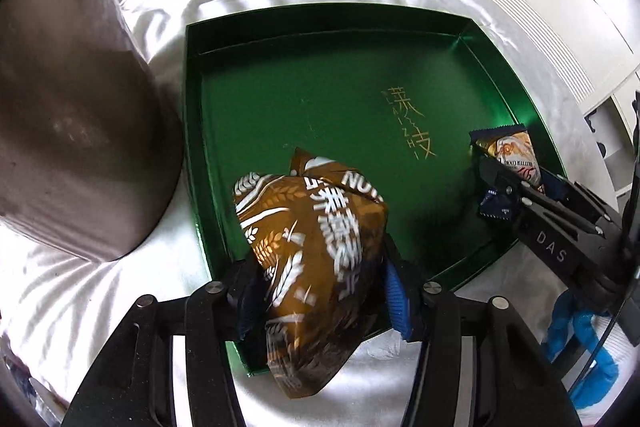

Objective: Organize snacks
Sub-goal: 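Open both tools to drop the packets into the green tray, then withdraw both tools from the tray back toward the snacks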

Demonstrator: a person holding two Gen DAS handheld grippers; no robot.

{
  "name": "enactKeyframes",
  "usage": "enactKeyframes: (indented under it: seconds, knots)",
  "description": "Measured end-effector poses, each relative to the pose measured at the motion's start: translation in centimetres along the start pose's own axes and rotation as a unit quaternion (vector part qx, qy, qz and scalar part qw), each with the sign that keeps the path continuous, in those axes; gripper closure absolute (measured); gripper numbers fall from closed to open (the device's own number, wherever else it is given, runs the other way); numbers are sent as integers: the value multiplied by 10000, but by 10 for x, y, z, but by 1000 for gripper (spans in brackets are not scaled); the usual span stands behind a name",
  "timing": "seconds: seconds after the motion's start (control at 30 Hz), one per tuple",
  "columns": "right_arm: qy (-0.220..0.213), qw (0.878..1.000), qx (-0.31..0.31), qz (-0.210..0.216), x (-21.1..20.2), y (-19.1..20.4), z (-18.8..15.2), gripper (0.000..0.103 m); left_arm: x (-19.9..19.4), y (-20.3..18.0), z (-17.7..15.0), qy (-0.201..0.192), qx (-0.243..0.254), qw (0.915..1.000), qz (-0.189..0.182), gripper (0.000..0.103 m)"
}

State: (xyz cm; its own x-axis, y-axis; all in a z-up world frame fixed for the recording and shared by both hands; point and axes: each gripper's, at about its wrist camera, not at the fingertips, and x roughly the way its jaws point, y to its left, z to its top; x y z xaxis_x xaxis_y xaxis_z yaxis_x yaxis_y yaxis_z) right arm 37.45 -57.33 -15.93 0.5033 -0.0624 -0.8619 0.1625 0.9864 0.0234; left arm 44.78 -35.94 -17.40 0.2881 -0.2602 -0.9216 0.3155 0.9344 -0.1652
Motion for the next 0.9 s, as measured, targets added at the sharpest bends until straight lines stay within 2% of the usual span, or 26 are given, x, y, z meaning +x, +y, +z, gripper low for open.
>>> enactKeyframes:
  seconds: [0.03,0.1,0.13,0.17,0.3,0.4,0.57,0.73,0.9]
  knots:
    - [0,10000,9,-2,-1,-1,1,0,-2,1,0,-6,-16,10000,-3,54]
    - [-27,10000,52,5,-7,-4,1,0,-8,1,0,-33,-50,10000,-18,49]
    - [-39,10000,84,16,-11,-6,2,0,-12,0,0,-55,-54,10000,-17,39]
    - [-53,9999,109,22,-15,-8,3,0,-18,0,-2,-101,-53,9999,47,35]
    - [-180,9996,230,-11,-39,-17,6,0,-42,-3,-7,-243,31,9996,154,34]
    - [-409,9985,360,4,-74,-25,9,0,-72,-2,-9,-378,52,9991,195,34]
    - [-1023,9935,506,62,-157,-31,10,0,-155,9,-25,-897,196,9952,340,34]
    - [-1644,9847,549,182,-248,-25,-2,0,-245,45,-65,-1384,-53,9889,543,34]
    - [-2001,9786,372,290,-322,-1,-23,0,-317,91,-123,-1754,-301,9765,1213,34]
